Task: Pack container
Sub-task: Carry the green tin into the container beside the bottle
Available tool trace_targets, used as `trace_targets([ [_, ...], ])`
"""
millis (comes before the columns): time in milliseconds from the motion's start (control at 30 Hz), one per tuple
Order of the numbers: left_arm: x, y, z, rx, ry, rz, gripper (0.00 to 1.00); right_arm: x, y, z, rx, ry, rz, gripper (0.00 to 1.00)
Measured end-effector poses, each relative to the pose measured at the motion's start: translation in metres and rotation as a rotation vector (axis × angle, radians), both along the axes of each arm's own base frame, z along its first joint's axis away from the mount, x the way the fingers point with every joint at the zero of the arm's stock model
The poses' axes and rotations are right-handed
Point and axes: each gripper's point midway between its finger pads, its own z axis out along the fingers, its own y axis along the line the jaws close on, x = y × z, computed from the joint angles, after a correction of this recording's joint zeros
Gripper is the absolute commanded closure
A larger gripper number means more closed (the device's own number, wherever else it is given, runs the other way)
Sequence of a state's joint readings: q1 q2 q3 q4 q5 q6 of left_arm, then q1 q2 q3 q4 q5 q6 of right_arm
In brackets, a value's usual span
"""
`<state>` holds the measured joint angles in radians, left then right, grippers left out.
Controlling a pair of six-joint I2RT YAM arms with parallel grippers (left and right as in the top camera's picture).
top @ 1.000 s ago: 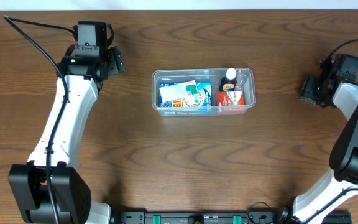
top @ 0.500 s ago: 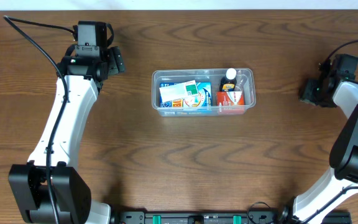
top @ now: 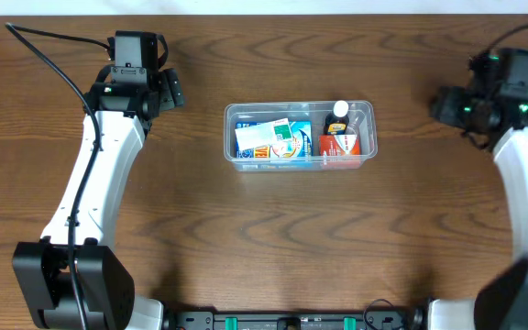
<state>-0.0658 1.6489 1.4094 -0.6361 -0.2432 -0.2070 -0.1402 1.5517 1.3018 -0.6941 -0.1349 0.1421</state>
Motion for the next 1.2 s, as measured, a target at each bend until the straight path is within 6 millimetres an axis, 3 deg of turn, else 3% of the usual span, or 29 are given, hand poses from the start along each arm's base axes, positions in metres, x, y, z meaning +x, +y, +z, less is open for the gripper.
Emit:
trace_targets([
  [100,0.000,0.000,0.000,0.000,0.000,0.000,0.02,-0.005,0.053,0.024,0.015,-0.053,0.116,0.45],
  [167,0.000,0.000,0.000,0.000,0.000,0.000,0.02,-0.009,0.090,0.029,0.024,-0.063,0.191,0.46],
  [333,0.000,0.000,0.000,0.000,0.000,0.000,0.02,-0.023,0.148,0.019,-0.012,-0.027,0.280,0.49],
  [433,0.000,0.000,0.000,0.000,0.000,0.000,0.02,-0.027,0.167,0.010,-0.036,-0.007,0.297,0.49],
  [633,0.000,0.000,0.000,0.000,0.000,0.000,0.02,-0.033,0.183,-0.022,-0.077,0.082,0.275,0.48],
  [1200,0.000,0.000,0.000,0.000,0.000,0.000,0.02,-0.029,0.178,-0.110,-0.145,0.287,0.224,0.47],
])
